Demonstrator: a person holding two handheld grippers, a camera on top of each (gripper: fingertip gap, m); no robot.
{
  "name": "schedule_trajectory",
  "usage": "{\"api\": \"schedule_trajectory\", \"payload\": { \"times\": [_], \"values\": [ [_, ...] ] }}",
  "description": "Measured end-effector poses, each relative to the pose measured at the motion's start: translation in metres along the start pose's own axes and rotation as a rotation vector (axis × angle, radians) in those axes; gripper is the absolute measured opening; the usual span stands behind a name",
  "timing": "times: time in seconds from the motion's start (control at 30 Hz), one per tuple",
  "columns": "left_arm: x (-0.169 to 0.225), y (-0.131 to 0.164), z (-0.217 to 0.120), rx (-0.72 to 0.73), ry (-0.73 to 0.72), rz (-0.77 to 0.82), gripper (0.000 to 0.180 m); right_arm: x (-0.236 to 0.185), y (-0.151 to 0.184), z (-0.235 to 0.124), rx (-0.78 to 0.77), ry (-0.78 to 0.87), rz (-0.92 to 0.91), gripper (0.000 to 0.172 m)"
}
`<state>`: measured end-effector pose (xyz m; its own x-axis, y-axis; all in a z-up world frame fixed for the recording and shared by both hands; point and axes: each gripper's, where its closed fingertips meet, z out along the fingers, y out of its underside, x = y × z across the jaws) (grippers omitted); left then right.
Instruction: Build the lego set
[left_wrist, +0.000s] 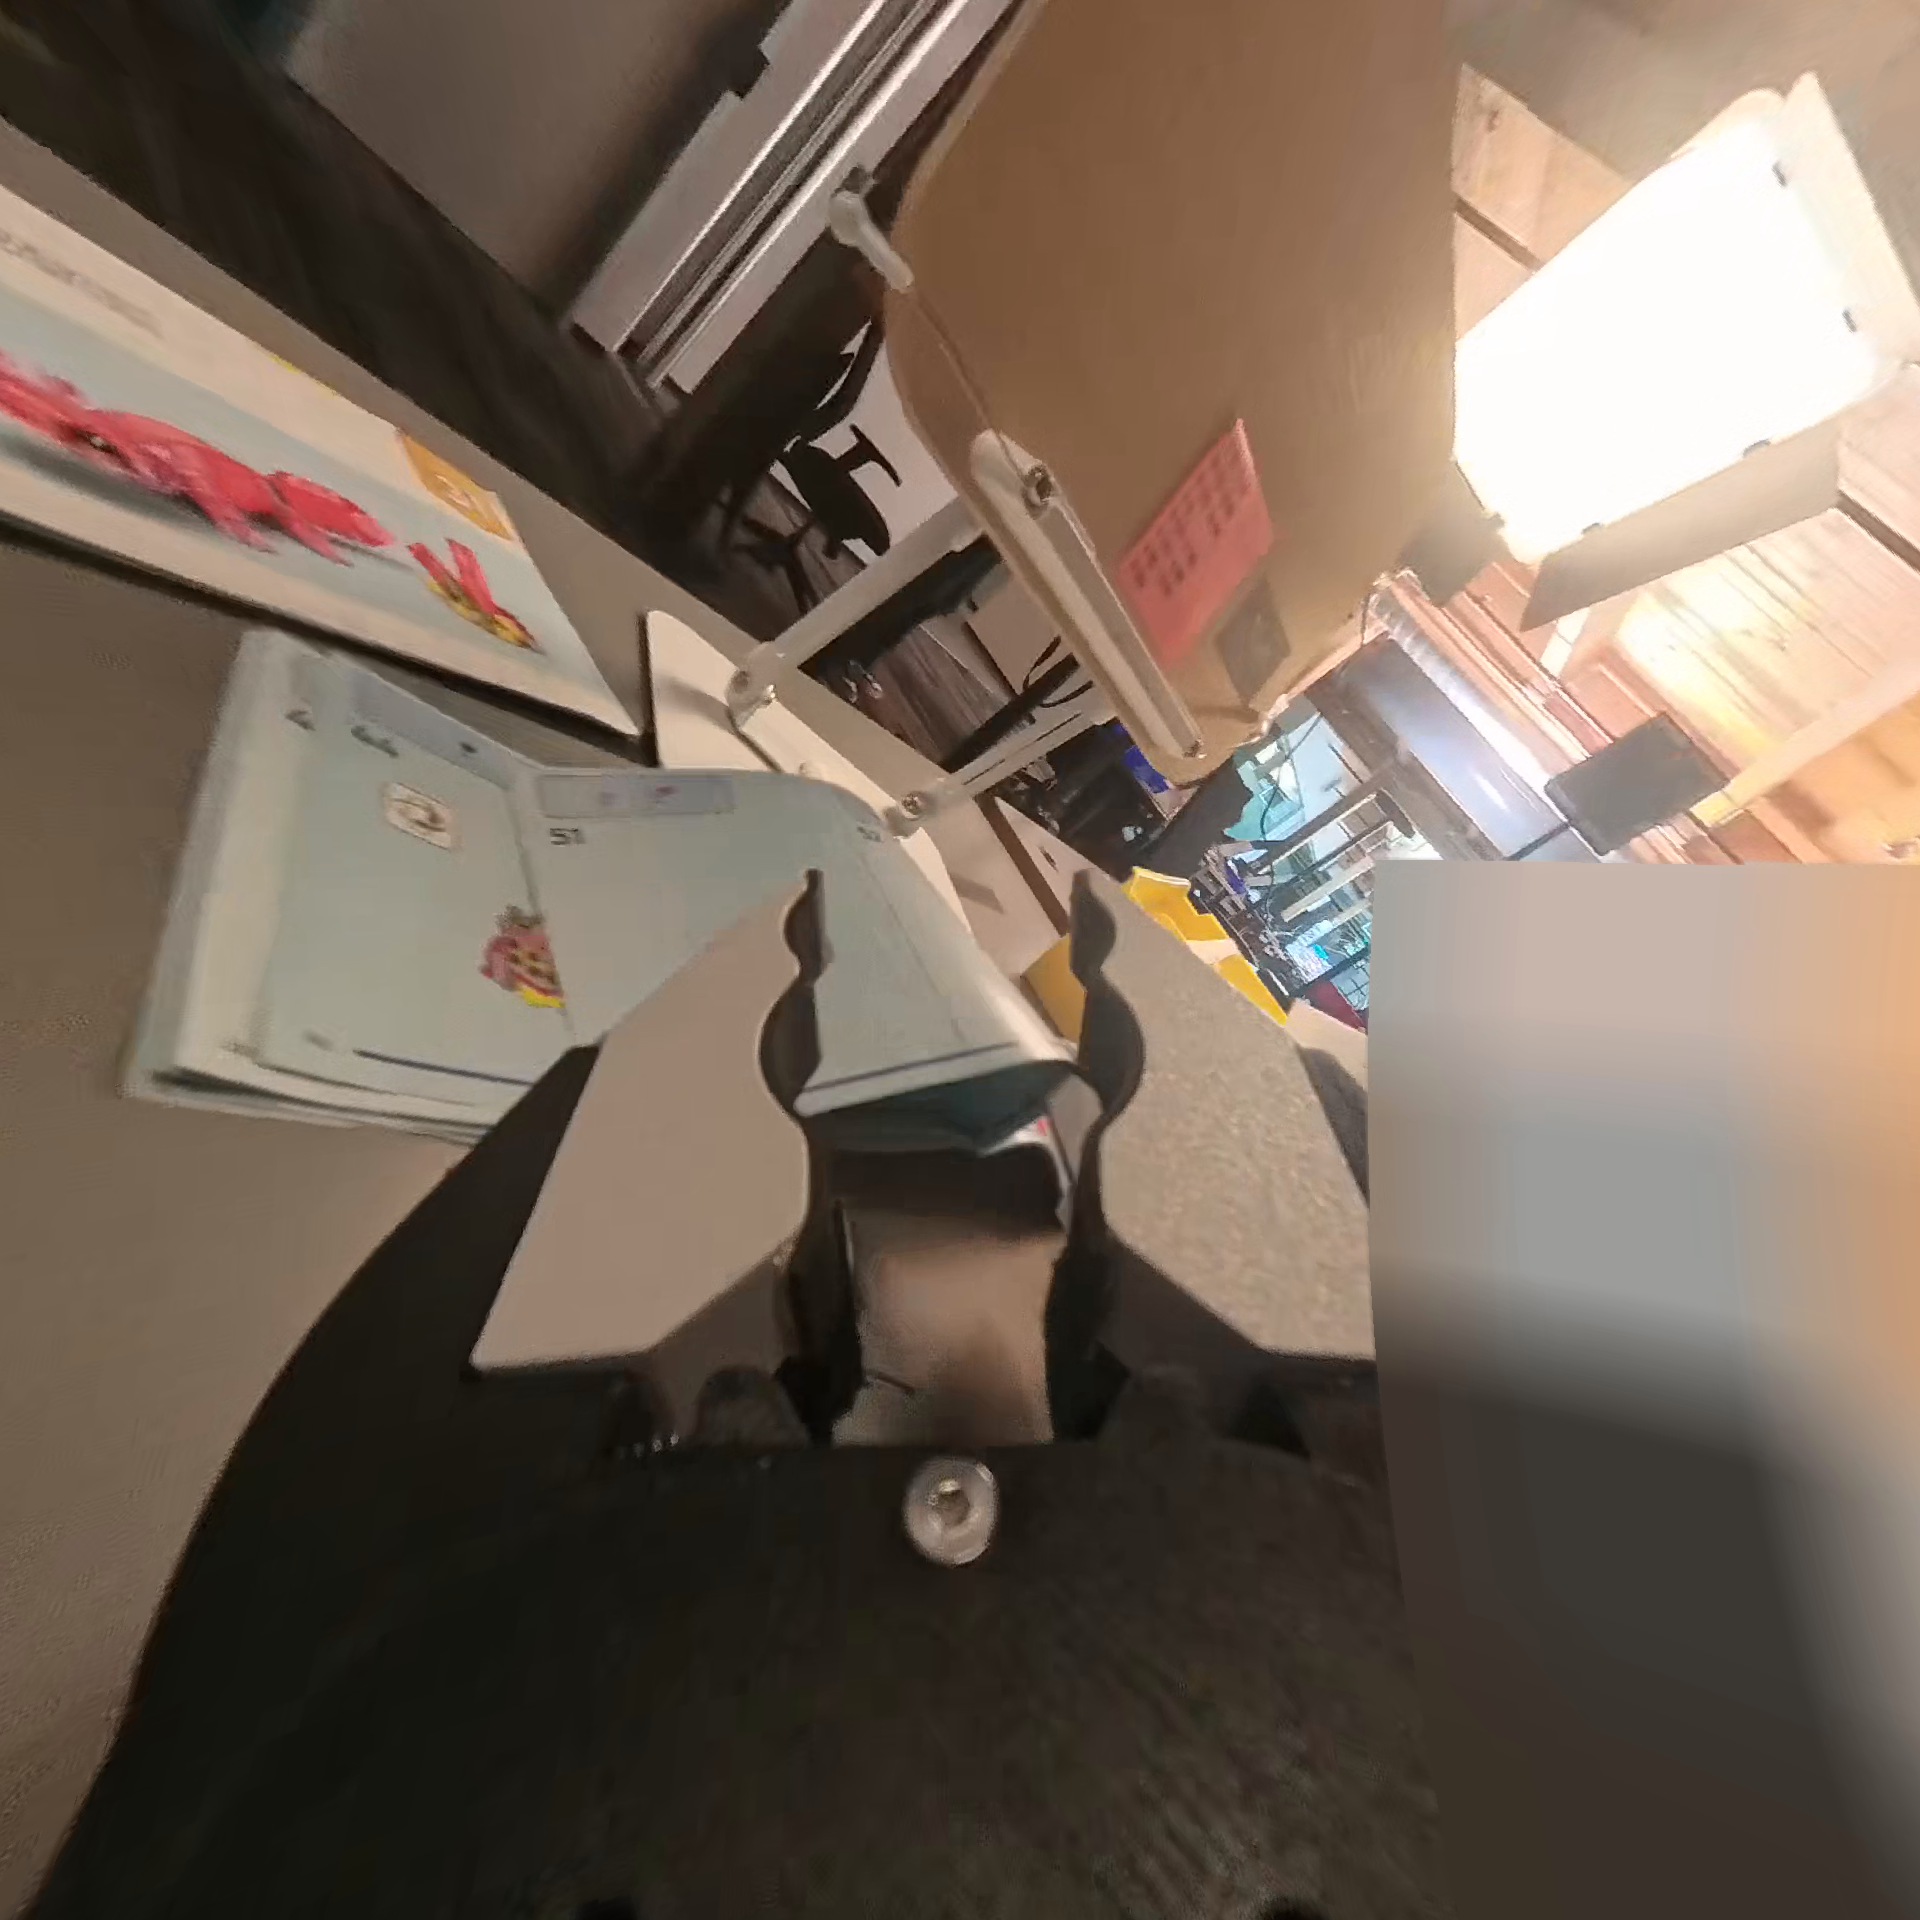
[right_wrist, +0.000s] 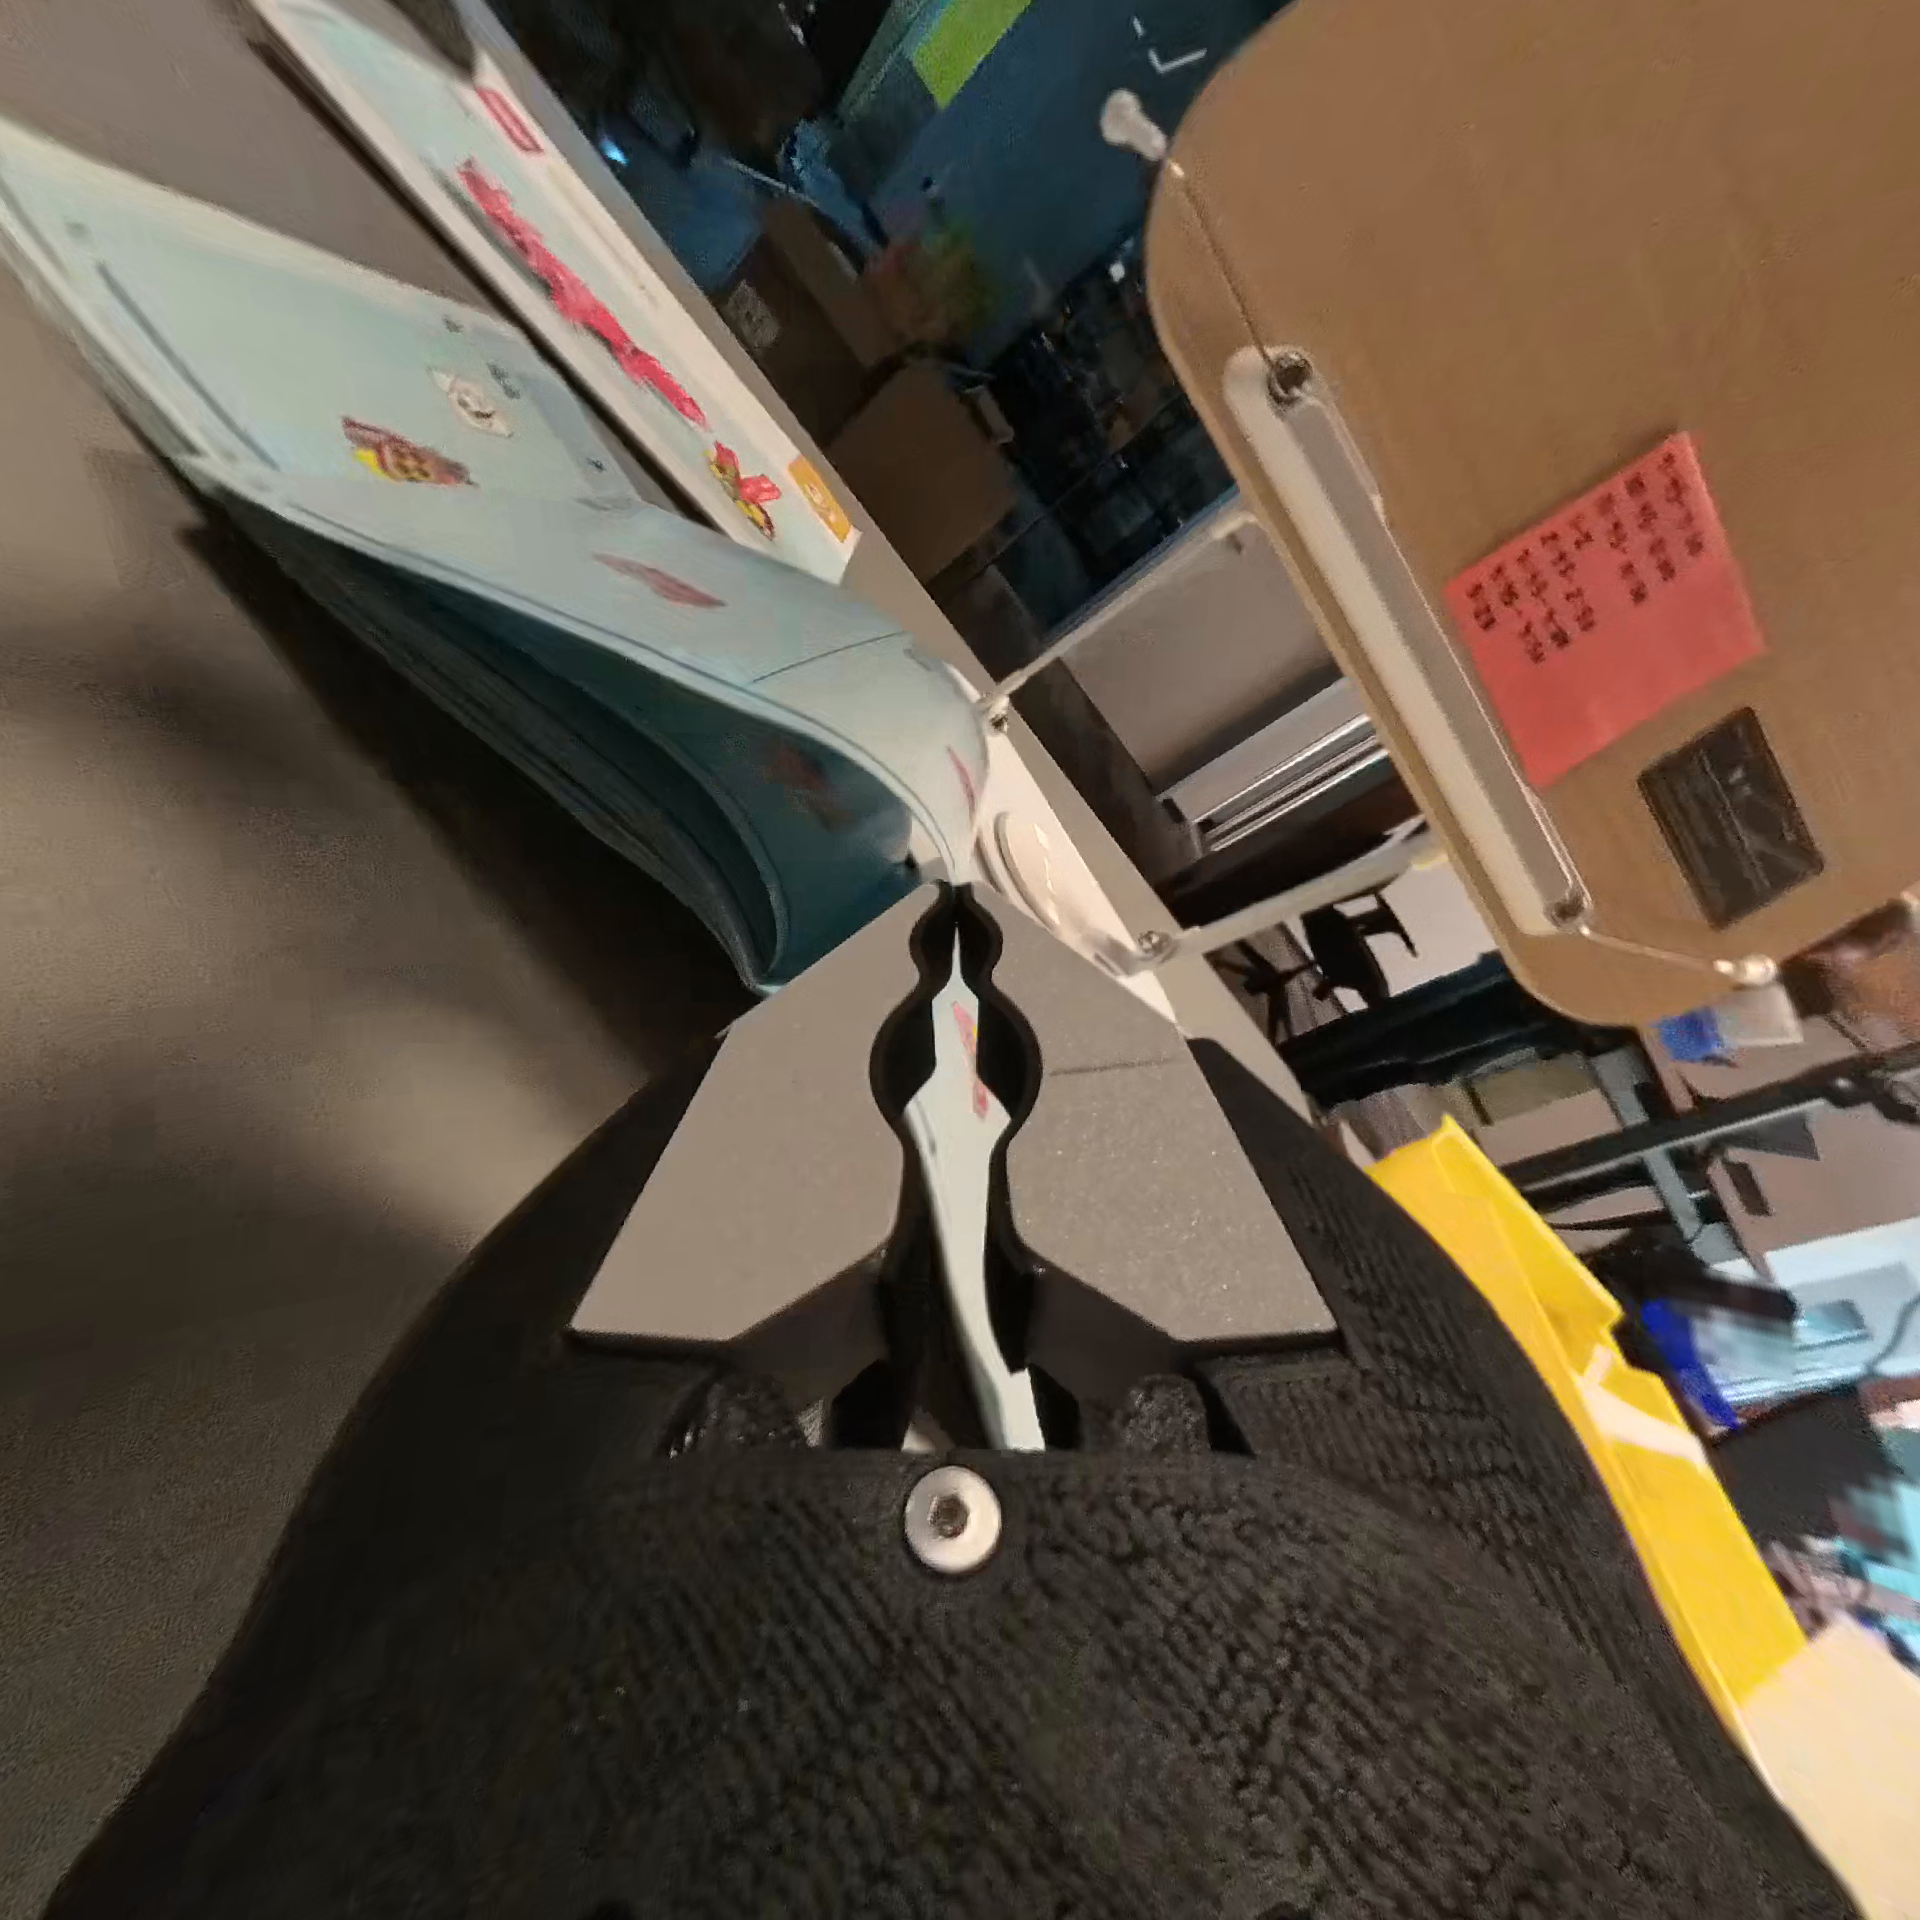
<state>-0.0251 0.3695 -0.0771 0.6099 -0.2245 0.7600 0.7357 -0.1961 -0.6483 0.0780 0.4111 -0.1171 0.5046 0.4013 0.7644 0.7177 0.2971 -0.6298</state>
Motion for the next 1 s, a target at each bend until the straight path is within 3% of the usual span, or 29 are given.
{"api": "schedule_trajectory", "payload": {
  "times": [0.37,0.47,0.57,0.63,0.77,0.83,1.0],
  "values": [
    [-0.009,0.032,0.006,-0.197,0.024,-0.11,0.038,0.038,0.04,-0.022,-0.003,0.014,0.311,0.004],
    [-0.017,0.053,0.009,-0.305,-0.017,-0.117,0.038,0.041,0.042,-0.019,-0.019,0.034,0.258,0.019],
    [-0.022,0.064,0.011,-0.358,-0.042,-0.122,0.035,0.042,0.037,-0.016,-0.01,0.07,0.17,0.021],
    [-0.025,0.066,0.01,-0.373,-0.065,-0.097,0.033,0.044,0.031,-0.016,0.004,0.099,0.123,0.019],
    [-0.025,0.069,0.01,-0.388,-0.071,-0.078,0.032,0.052,0.019,-0.024,0.075,0.146,0.163,0.0],
    [-0.016,0.065,0.012,-0.366,-0.013,-0.087,0.036,0.055,0.017,-0.027,0.097,0.153,0.188,0.0],
    [0.047,0.047,0.013,-0.27,0.357,-0.207,0.045,0.056,0.018,-0.028,0.108,0.143,0.221,0.0]
  ]
}}
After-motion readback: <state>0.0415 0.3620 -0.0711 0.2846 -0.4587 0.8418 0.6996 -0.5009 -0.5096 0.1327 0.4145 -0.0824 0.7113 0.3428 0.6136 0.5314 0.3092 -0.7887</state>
